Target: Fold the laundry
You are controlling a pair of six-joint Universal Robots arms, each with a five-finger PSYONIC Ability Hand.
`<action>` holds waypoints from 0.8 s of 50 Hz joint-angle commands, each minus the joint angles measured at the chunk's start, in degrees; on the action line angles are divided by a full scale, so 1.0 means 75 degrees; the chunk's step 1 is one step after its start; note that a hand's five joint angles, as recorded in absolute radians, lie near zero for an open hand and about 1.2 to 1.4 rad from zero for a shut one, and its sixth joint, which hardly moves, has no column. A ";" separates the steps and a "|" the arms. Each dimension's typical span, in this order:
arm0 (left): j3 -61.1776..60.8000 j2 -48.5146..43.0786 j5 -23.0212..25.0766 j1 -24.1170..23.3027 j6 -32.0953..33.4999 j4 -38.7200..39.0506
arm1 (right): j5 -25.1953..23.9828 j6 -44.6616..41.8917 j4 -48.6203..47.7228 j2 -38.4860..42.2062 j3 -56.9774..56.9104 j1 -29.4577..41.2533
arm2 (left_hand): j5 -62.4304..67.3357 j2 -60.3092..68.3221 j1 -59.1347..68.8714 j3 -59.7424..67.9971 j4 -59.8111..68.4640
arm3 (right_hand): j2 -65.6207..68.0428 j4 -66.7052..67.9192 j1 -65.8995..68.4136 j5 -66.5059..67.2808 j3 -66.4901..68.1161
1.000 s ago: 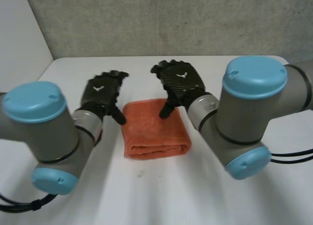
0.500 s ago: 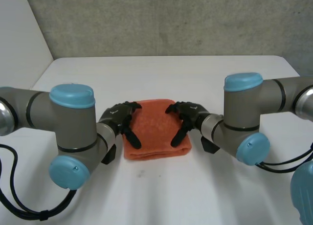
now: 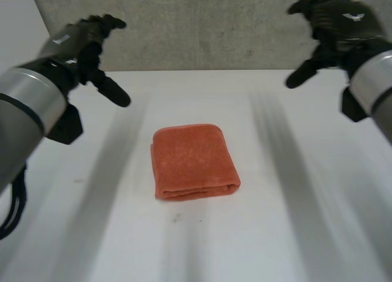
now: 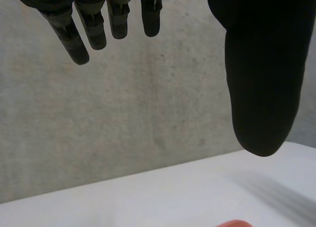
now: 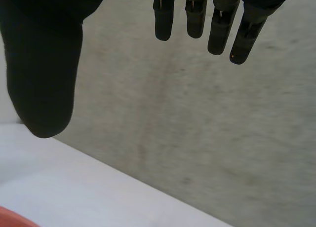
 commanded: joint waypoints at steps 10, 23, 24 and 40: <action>0.0036 0.0398 -0.0093 0.0297 0.0839 -0.0455 | 0.0118 -0.0583 0.0057 -0.0565 0.0536 -0.0722 | -0.0250 0.0077 -0.0055 0.0063 0.0050 | -0.0370 -0.0453 -0.0290 -0.0560 -0.0314; -0.0164 0.0363 -0.0374 0.0192 0.0921 -0.0362 | -0.0023 -0.0583 0.0057 -0.0518 0.0618 -0.0640 | -0.0250 0.0077 -0.0055 0.0063 0.0050 | -0.0370 -0.0453 -0.0290 -0.0560 -0.0314; -0.0164 0.0363 -0.0374 0.0192 0.0921 -0.0362 | -0.0035 -0.0583 0.0068 -0.0506 0.0618 -0.0640 | -0.0250 0.0077 -0.0055 0.0063 0.0050 | -0.0370 -0.0453 -0.0290 -0.0560 -0.0314; -0.0293 0.0422 -0.0351 0.0204 0.0933 -0.0233 | -0.0035 -0.0595 0.0068 -0.0506 0.0618 -0.0640 | -0.0250 0.0077 -0.0055 0.0063 0.0050 | -0.0370 -0.0453 -0.0290 -0.0560 -0.0314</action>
